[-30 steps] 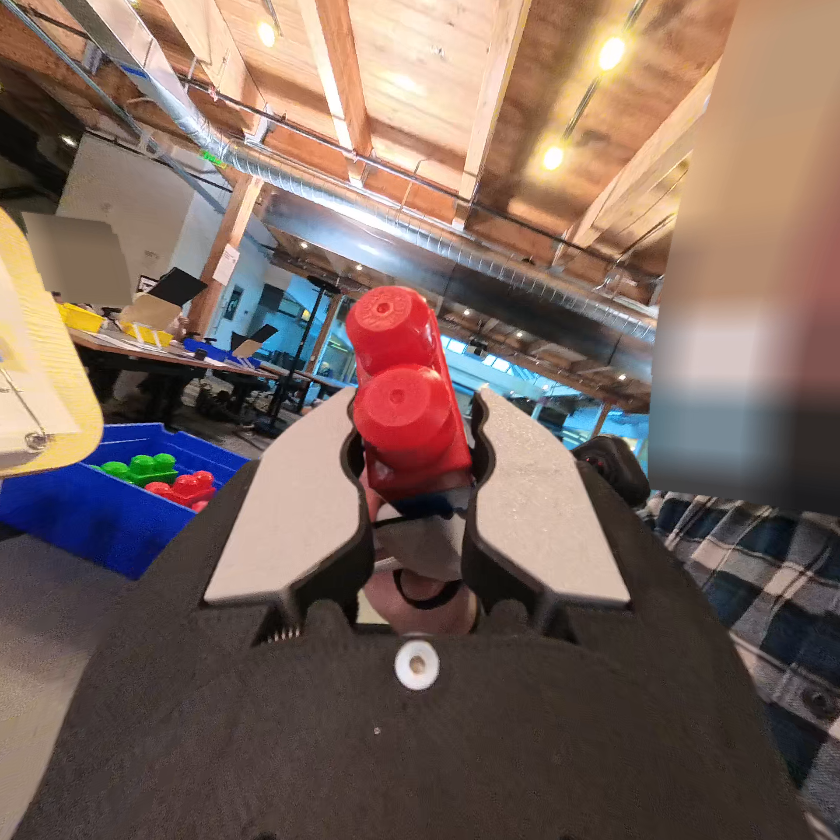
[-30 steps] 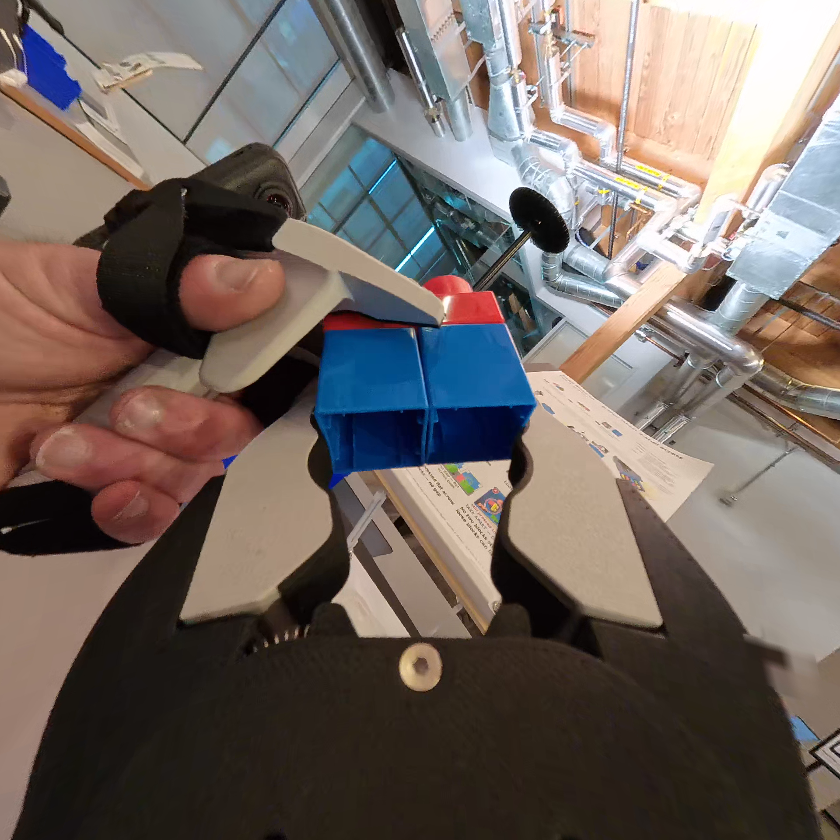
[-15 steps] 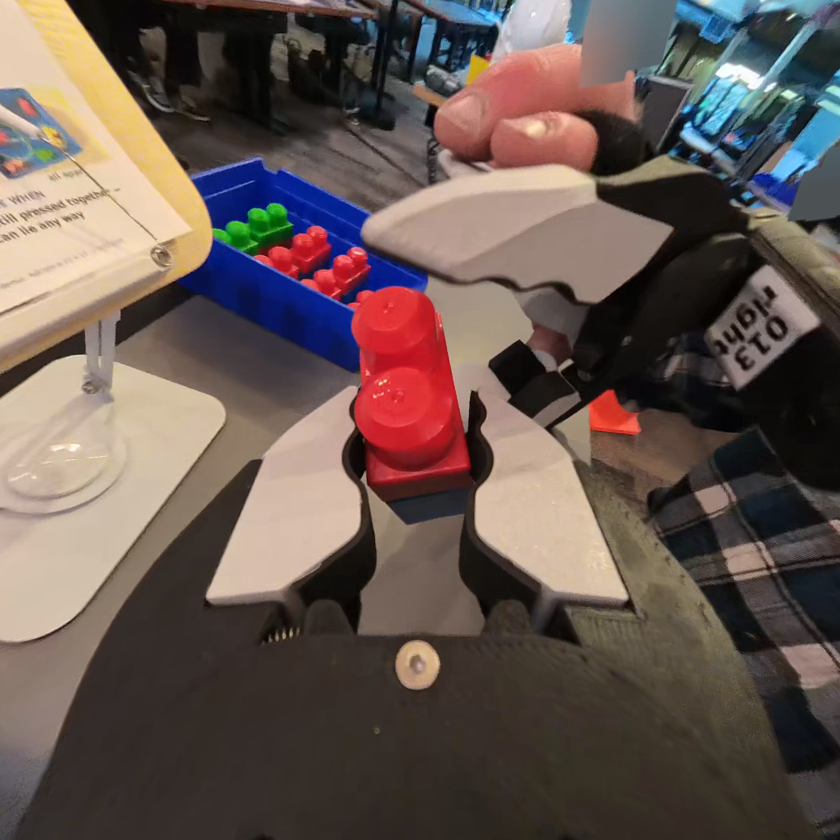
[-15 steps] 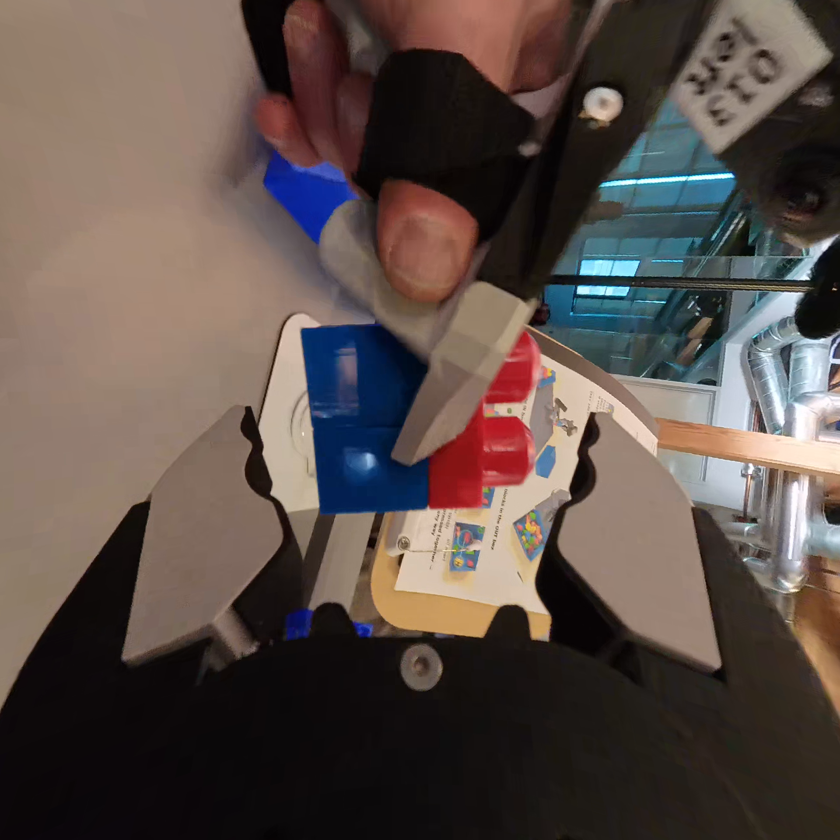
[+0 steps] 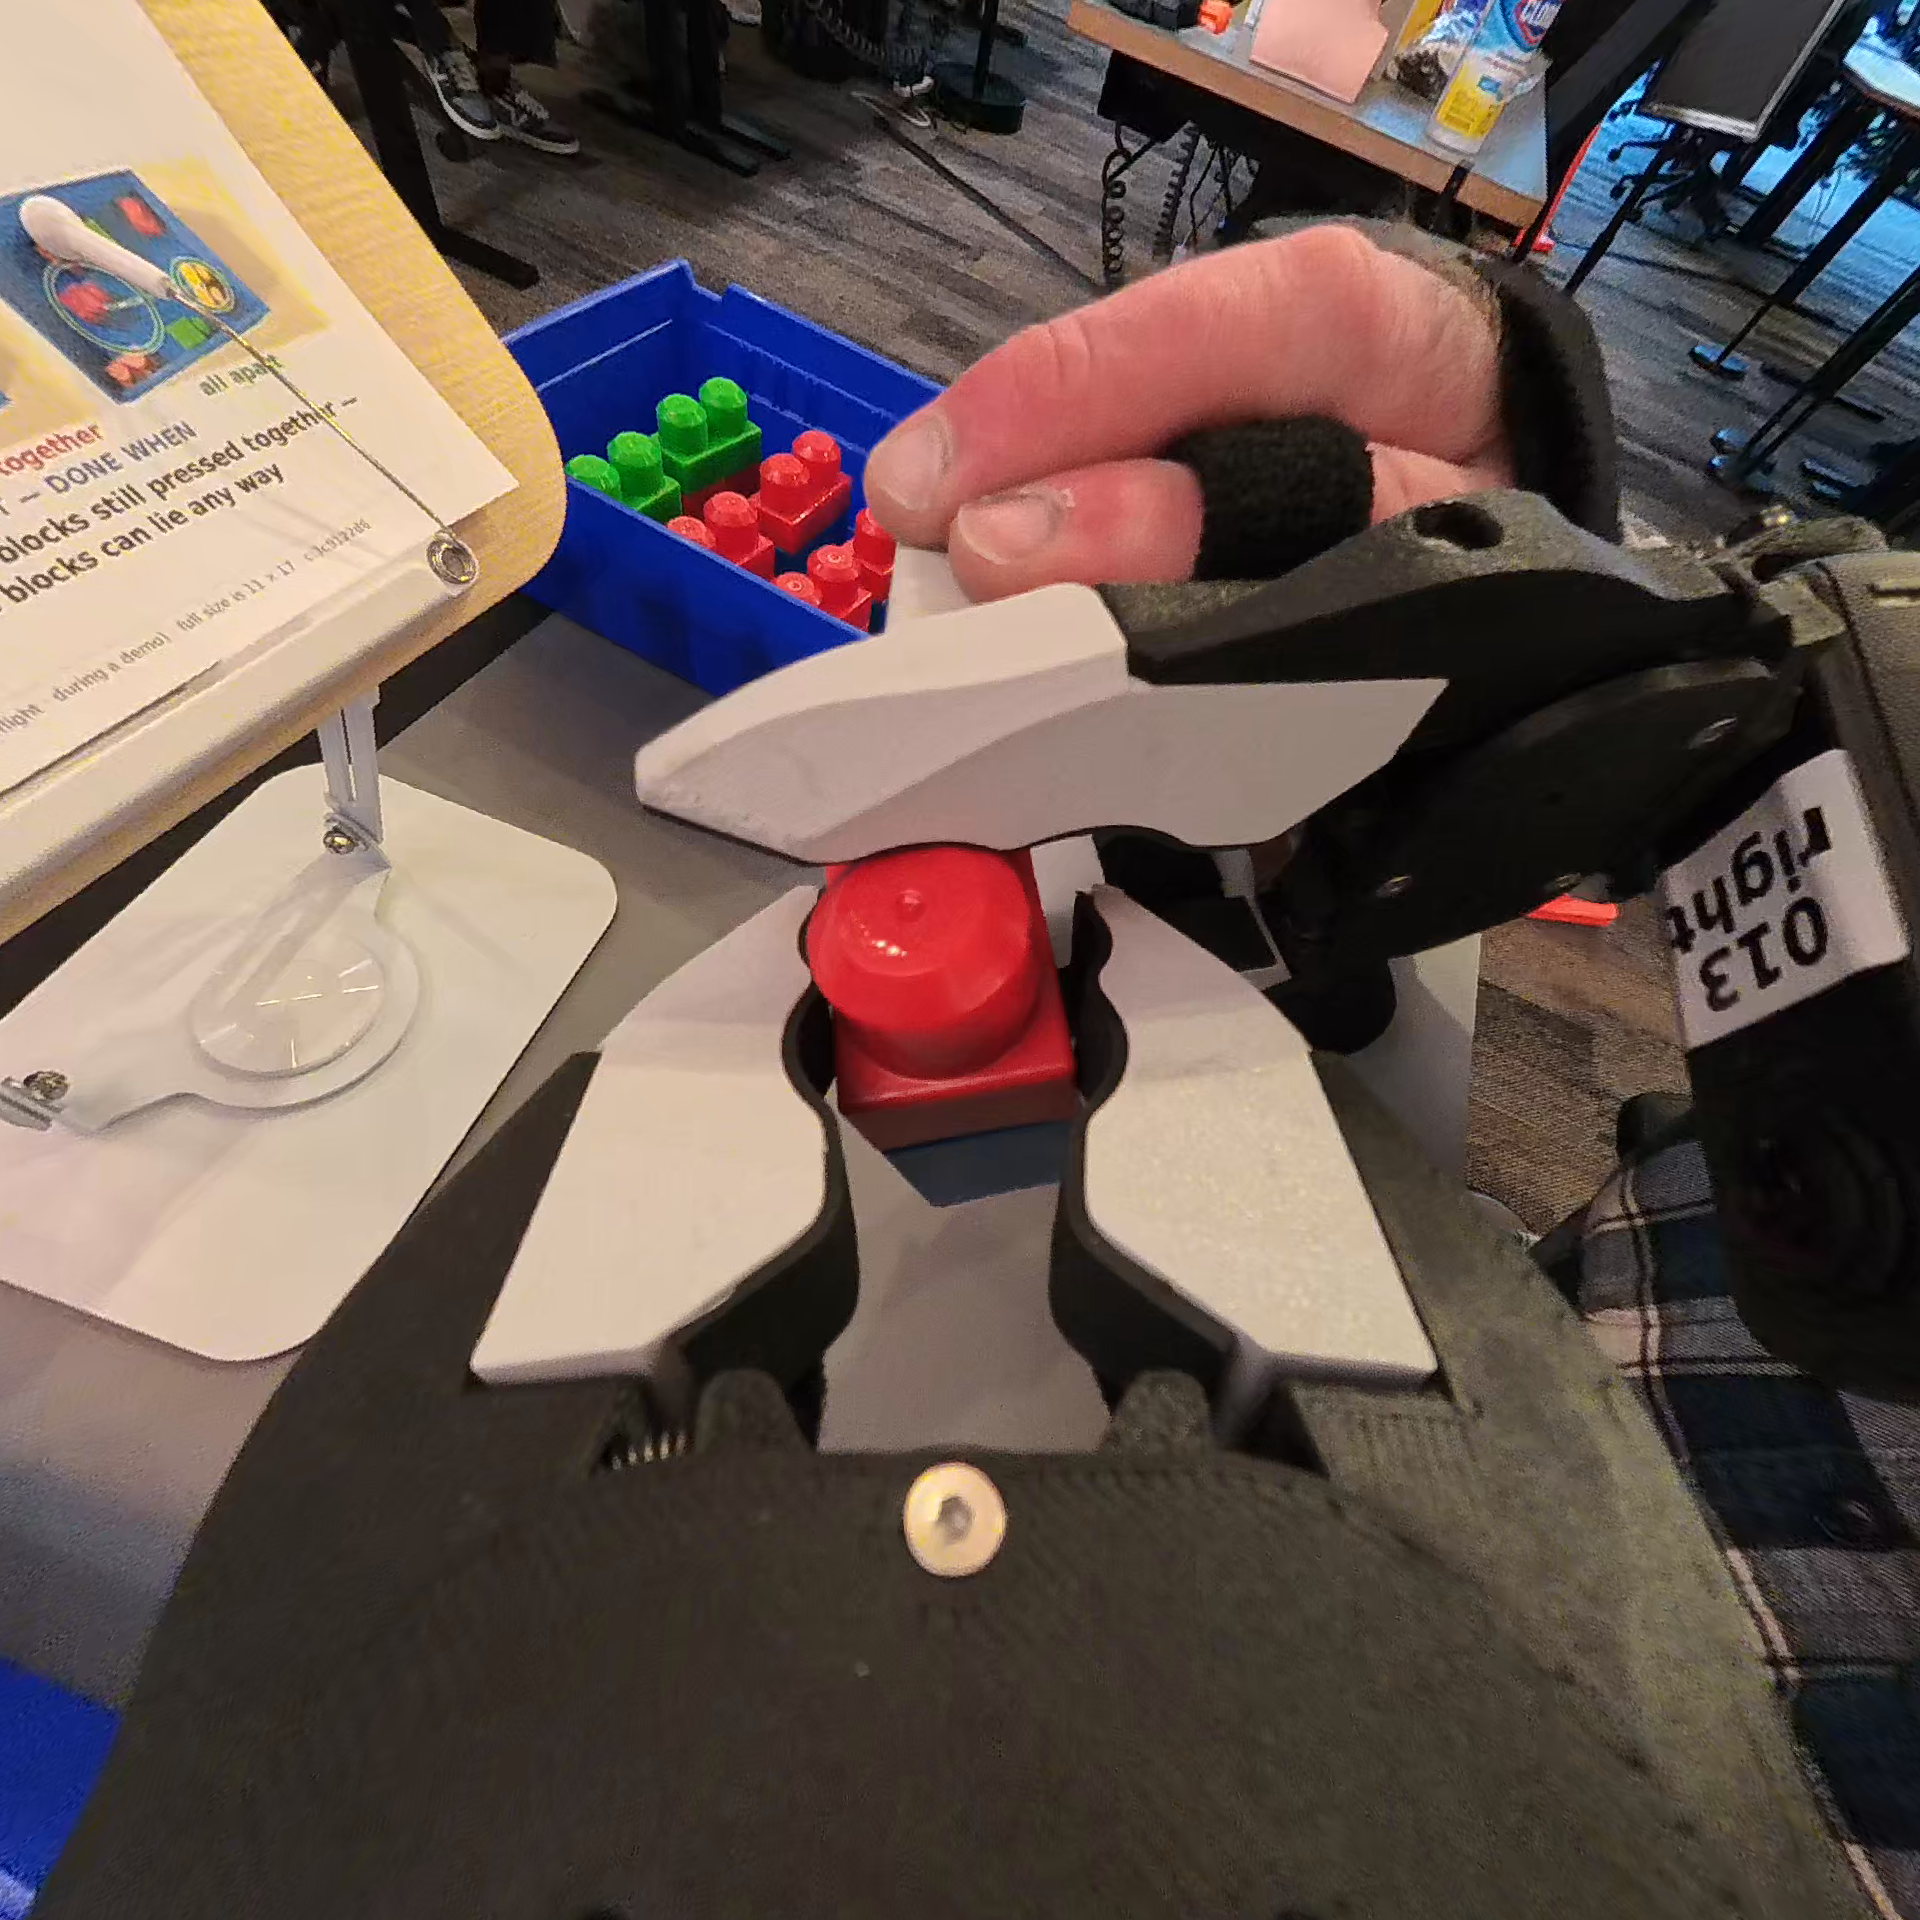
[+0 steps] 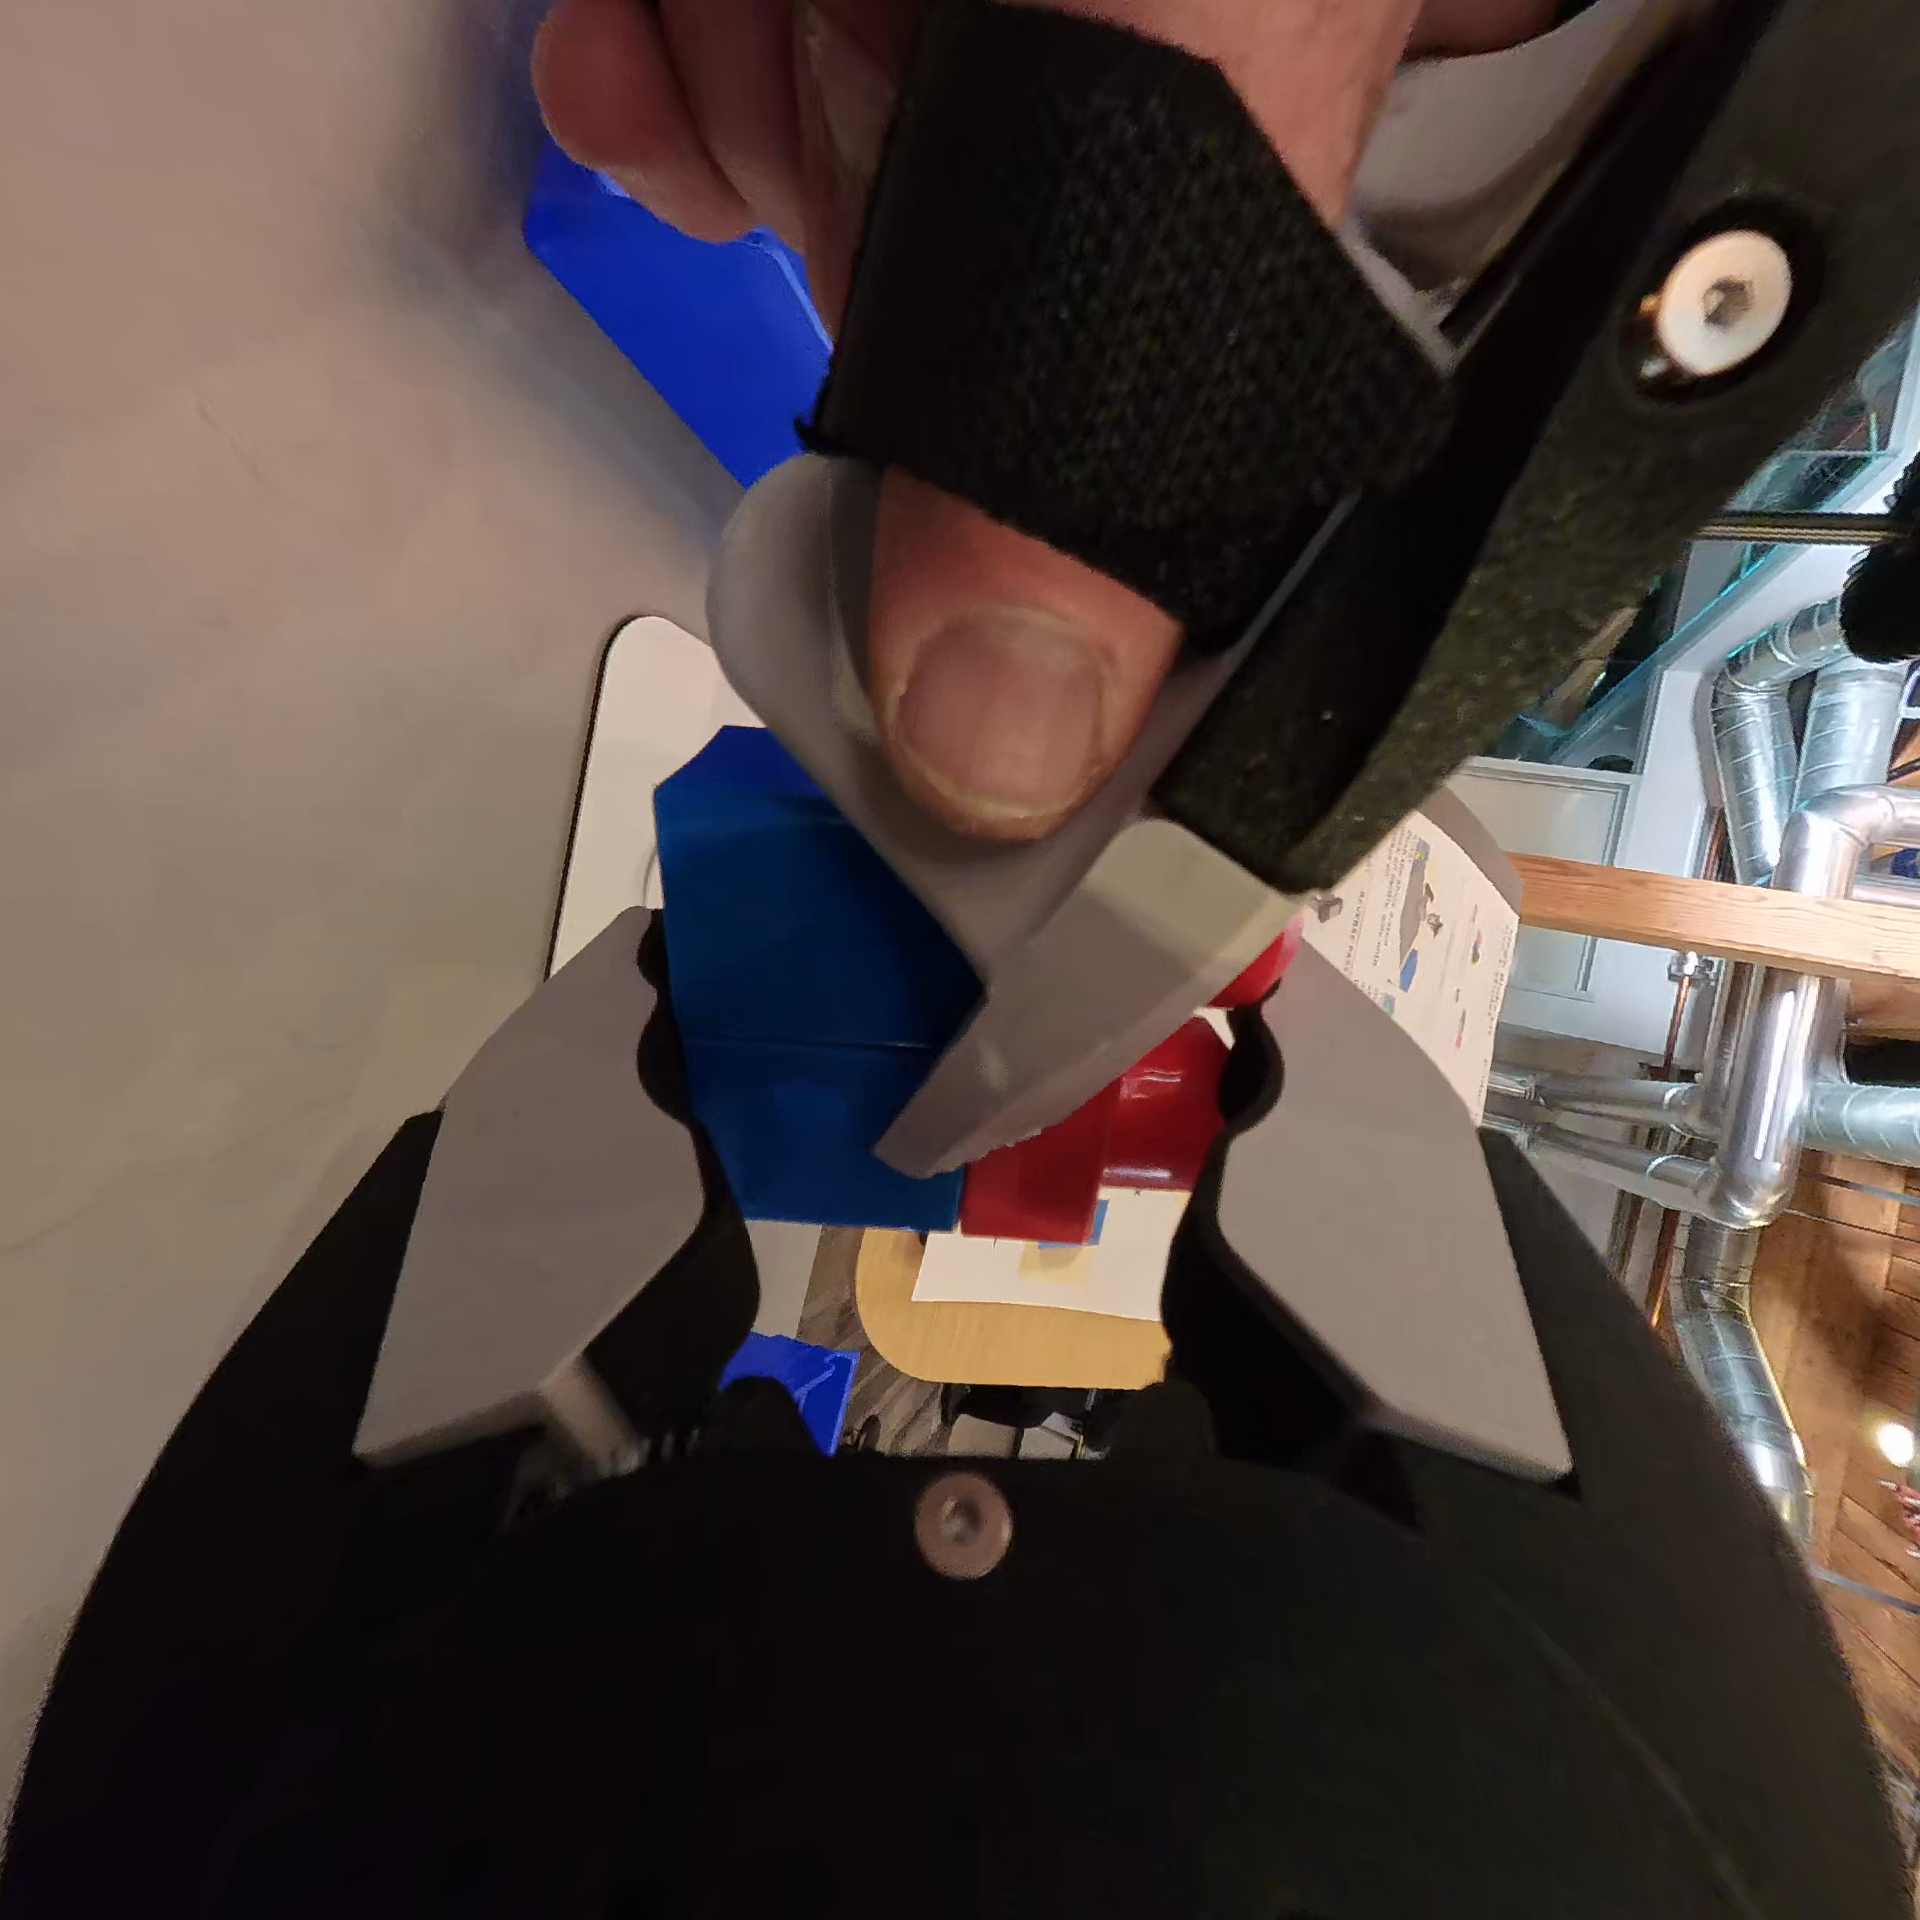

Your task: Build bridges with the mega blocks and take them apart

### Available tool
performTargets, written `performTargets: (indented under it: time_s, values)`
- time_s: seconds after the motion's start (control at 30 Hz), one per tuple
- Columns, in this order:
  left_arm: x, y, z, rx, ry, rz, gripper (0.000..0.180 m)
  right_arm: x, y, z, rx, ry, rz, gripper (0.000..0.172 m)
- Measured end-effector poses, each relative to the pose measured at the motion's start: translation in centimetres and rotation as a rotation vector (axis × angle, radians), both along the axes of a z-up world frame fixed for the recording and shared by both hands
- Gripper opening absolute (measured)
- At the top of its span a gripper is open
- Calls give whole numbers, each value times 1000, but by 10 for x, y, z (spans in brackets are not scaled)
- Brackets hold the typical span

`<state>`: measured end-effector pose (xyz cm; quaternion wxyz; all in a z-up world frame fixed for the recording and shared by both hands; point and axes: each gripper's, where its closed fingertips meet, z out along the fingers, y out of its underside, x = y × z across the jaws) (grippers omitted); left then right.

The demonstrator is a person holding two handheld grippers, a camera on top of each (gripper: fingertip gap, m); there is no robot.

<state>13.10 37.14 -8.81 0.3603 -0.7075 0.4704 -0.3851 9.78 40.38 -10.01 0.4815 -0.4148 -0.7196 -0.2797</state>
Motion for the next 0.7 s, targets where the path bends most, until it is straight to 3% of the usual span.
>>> performTargets:
  time_s: [0.23, 0.37, 0.57, 0.7]
  values:
    - [2, -1, 0, -37, -44, -32, 42, -1, -4, -3, -65, 39, 22, 104]
    - [-3, 2, -7, 52, 37, -38, 42, 15, -11, 0, -183, 24, 14, 116]
    - [-5, 2, -12, 196, 128, -70, 42, 31, -34, 21, -598, 126, 122, 68]
    - [0, -3, -12, 220, 126, -120, 42, 40, -33, 18, -838, 38, 108, 50]
